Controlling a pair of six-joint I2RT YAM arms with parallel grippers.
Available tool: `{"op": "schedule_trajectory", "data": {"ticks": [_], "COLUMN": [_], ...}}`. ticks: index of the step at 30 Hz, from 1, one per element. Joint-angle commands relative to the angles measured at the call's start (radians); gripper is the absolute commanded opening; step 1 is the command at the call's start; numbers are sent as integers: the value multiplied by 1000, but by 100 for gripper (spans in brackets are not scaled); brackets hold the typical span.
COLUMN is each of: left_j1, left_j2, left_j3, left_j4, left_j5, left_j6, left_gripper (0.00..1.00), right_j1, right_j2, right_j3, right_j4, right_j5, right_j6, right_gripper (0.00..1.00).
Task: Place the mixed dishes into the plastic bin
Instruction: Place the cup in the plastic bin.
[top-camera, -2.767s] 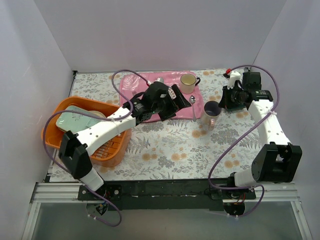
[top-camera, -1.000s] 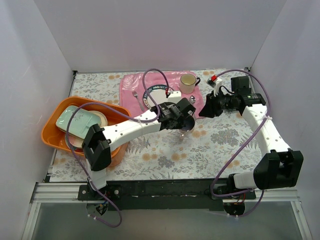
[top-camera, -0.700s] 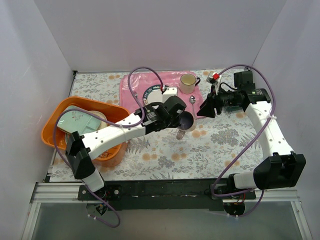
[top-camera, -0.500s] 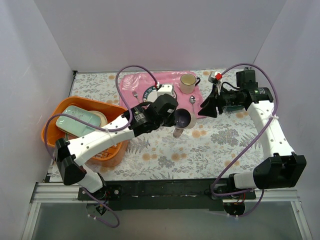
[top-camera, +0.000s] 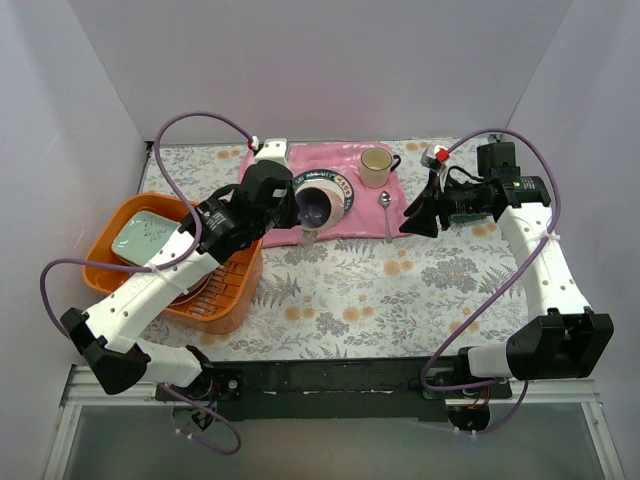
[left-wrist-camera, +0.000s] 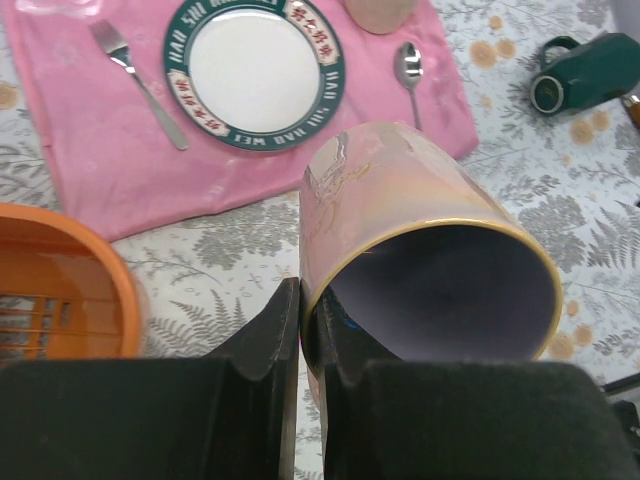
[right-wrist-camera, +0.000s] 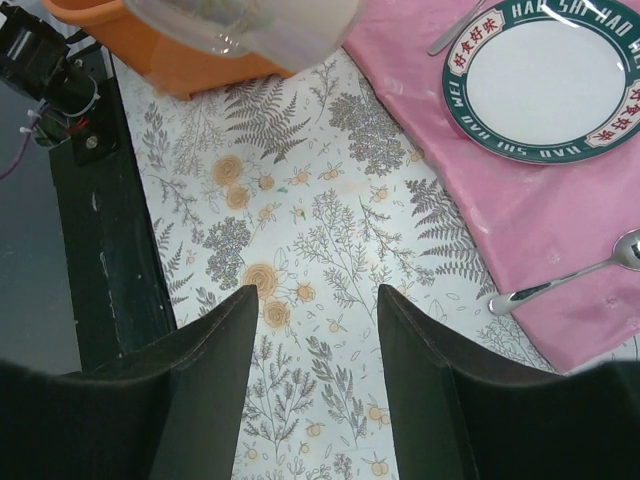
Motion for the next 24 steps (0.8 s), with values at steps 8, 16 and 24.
{"op": "schedule_trajectory", "data": {"ticks": [8,16,24], "left_j1": [146,266,373], "left_j2": [-50,-69,-119], "left_j3": [117,121,119], "left_j4": [-39,-92,-119], "left_j5": [7,-7,-25], "left_j6": [136,211,265], "left_gripper": [0,0,0], "right_j1": [-12,-19,-25], "right_j2": [-36,-31,-22], "right_j3": [-35,-51,-60], "right_j4": [-9,-6,-1], "right_j5": [-10,-3,5], "right_j6": [-24,-30,-33], "right_gripper": [59,59,59]}}
